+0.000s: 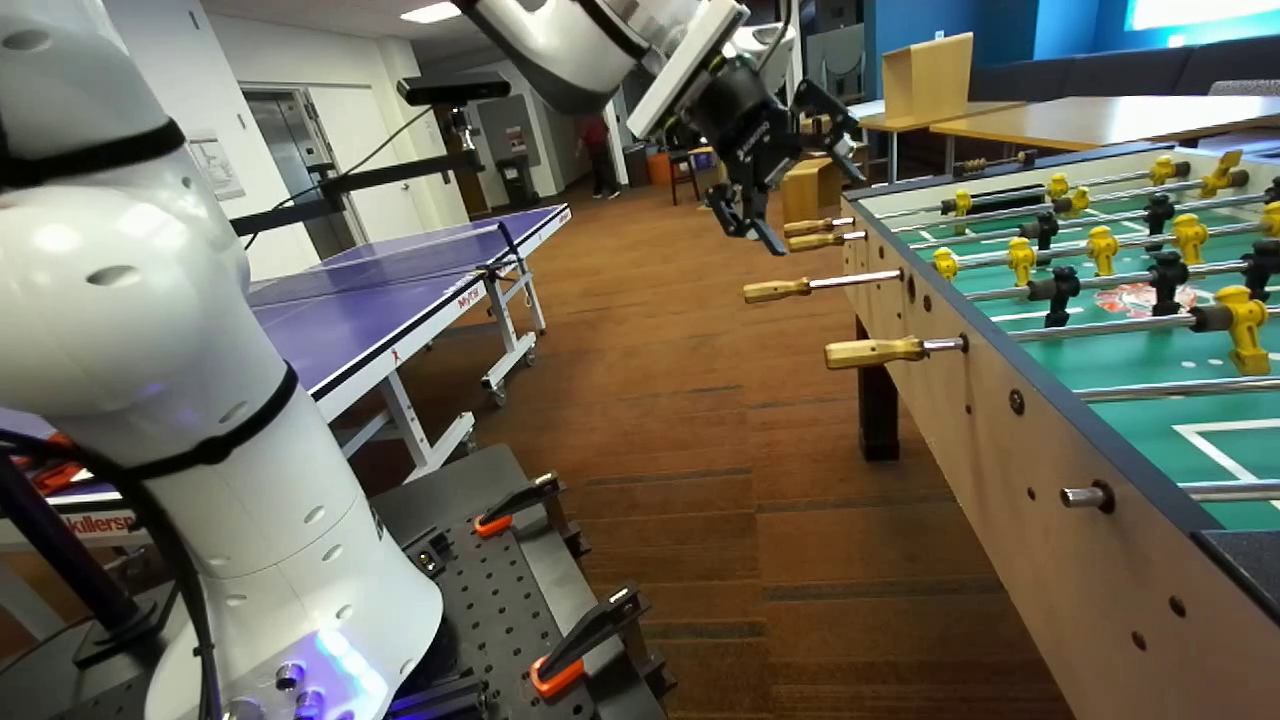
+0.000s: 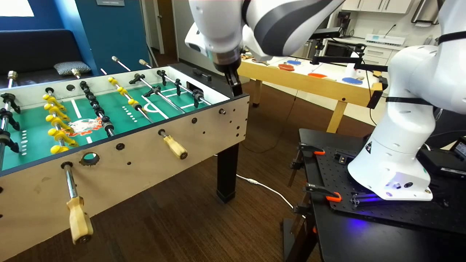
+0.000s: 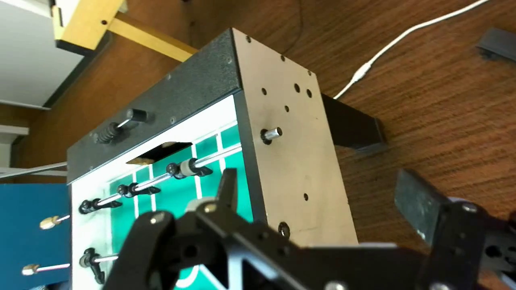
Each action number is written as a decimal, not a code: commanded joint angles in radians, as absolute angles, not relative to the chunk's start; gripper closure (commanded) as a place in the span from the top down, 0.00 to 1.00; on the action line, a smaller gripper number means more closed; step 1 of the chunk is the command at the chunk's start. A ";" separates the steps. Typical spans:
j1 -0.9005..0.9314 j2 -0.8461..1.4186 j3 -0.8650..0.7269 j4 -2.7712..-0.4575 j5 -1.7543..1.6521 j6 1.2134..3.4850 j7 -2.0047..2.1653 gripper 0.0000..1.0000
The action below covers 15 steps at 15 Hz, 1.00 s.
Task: Turn the rod that is third from the right on the foosball table to the right
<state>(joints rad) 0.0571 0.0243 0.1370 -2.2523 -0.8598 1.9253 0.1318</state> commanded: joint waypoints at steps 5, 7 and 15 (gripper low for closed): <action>0.076 0.110 0.113 -2.254 -1.002 1.923 0.186 1.00; 0.098 0.142 0.126 -2.229 -1.026 1.854 0.173 1.00; 0.261 0.467 0.204 -2.054 -1.053 1.567 0.047 1.00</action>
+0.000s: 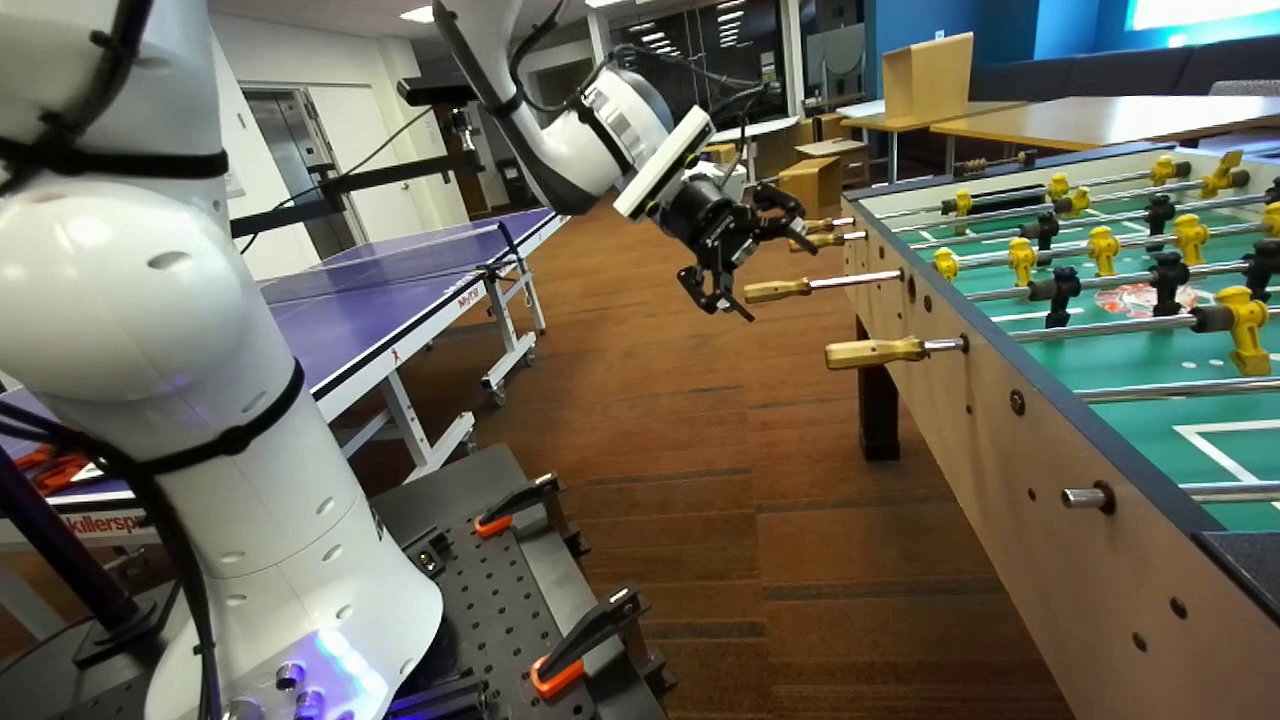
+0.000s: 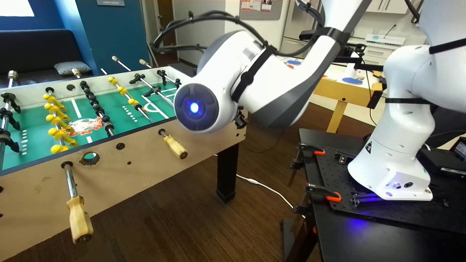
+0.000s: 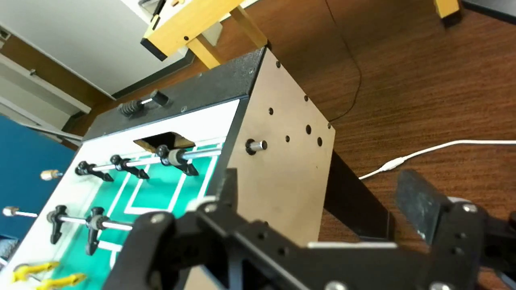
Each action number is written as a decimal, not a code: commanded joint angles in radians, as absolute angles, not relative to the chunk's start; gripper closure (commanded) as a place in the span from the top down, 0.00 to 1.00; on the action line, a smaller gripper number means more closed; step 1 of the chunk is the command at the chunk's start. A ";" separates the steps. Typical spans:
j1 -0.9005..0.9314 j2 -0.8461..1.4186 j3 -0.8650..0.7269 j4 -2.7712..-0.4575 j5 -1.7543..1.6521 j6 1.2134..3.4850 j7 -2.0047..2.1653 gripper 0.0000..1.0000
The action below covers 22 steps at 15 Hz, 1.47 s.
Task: Turn the rod that is third from the right on the foosball table to the right
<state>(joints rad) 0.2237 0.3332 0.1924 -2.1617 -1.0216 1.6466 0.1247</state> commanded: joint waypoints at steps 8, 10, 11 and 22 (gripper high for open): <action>0.326 0.675 0.215 -1.961 -1.254 1.552 -0.231 1.00; 0.314 0.669 0.222 -1.980 -1.247 1.564 -0.198 1.00; 0.314 0.679 0.222 -1.980 -1.263 1.563 -0.221 1.00; 0.371 0.765 0.240 -1.930 -1.370 1.375 -0.623 1.00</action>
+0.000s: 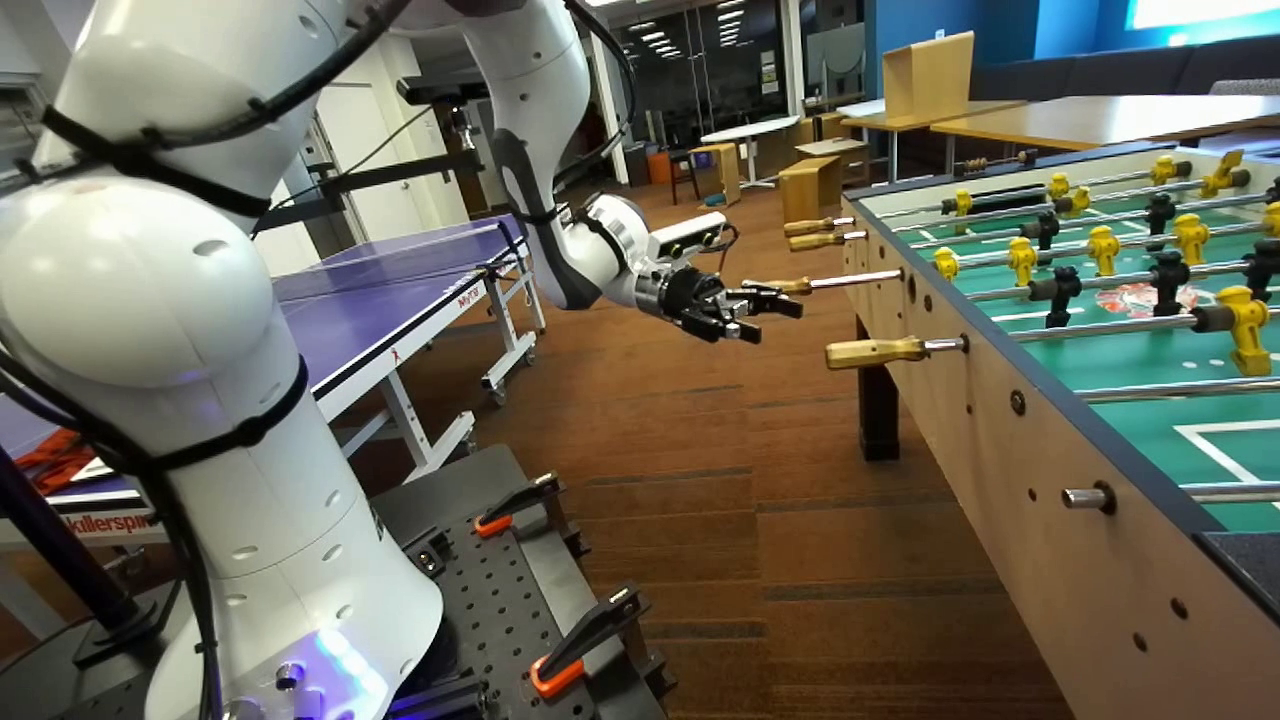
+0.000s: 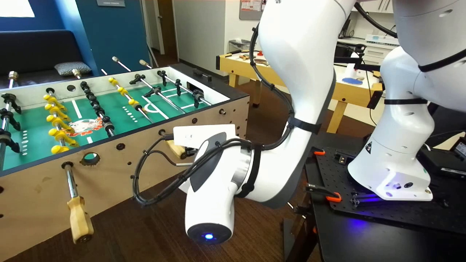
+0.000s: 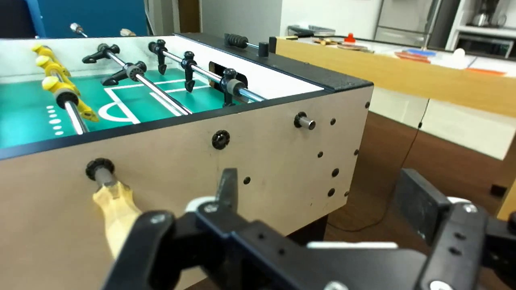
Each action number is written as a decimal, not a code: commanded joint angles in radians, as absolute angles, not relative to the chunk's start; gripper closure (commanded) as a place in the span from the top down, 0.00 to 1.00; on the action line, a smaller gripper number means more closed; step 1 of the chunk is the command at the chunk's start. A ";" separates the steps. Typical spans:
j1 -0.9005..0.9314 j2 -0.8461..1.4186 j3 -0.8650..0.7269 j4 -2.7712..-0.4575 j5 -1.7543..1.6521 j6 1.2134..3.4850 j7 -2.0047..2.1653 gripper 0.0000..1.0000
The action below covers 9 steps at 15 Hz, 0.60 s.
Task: Turn the rod that is third from the right on the foosball table to the right
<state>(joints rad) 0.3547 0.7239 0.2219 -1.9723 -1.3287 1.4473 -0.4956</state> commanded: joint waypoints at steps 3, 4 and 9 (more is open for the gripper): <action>0.377 0.799 0.251 -1.913 -1.461 1.399 -0.783 1.00; 0.376 0.807 0.253 -1.912 -1.500 1.421 -0.830 1.00; 0.376 0.841 0.252 -1.925 -1.683 1.547 -1.030 1.00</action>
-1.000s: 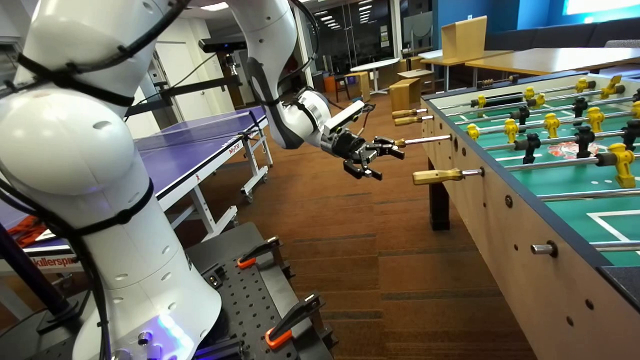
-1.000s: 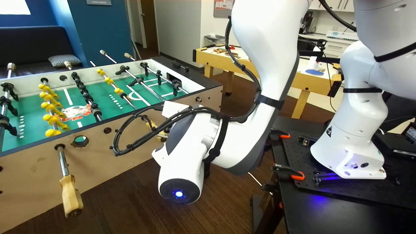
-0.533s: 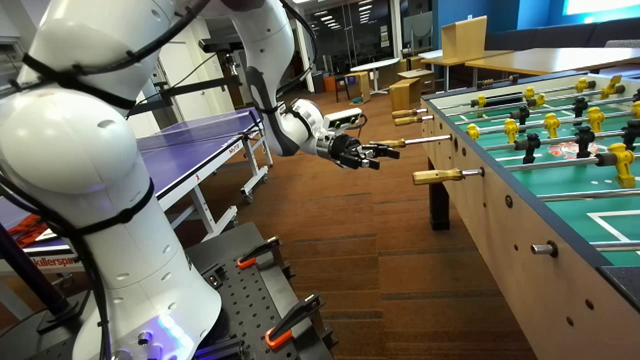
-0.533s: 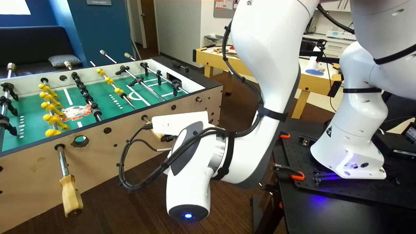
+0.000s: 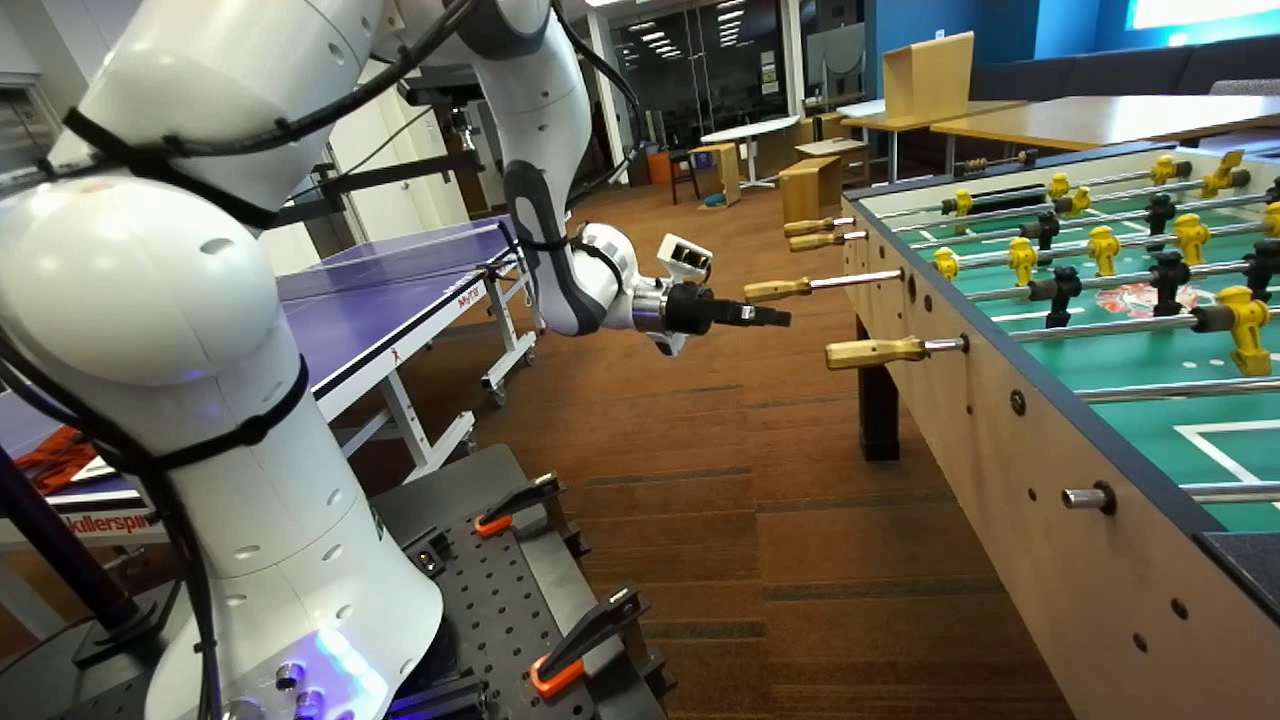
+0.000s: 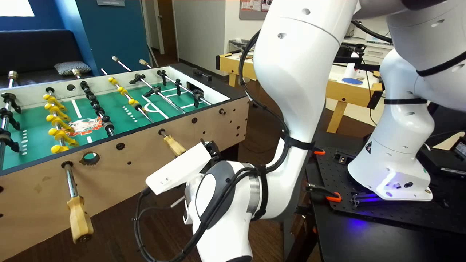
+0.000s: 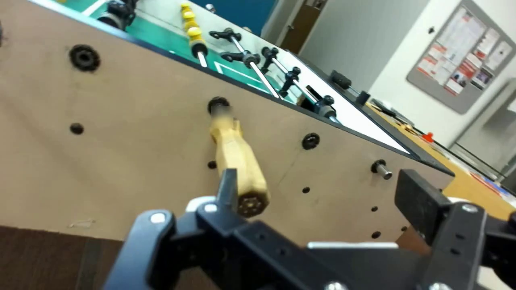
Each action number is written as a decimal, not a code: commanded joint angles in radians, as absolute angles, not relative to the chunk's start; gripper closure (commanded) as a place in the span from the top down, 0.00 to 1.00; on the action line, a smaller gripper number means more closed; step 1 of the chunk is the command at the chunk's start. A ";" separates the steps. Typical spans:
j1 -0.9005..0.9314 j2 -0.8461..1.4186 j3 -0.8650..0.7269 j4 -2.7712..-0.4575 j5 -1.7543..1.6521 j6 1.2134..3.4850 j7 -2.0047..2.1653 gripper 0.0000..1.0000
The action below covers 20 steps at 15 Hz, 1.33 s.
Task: Turn the rod that is third from the right on the foosball table to the right
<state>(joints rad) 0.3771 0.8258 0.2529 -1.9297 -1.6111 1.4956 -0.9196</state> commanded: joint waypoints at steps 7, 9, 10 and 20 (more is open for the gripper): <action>0.383 0.850 0.254 -1.929 -1.687 1.519 -1.062 1.00; 0.394 0.870 0.255 -1.914 -1.663 1.501 -1.239 1.00; 0.397 0.875 0.254 -1.913 -1.655 1.490 -1.293 1.00; 0.378 0.886 0.236 -1.985 -1.741 1.559 -1.815 1.00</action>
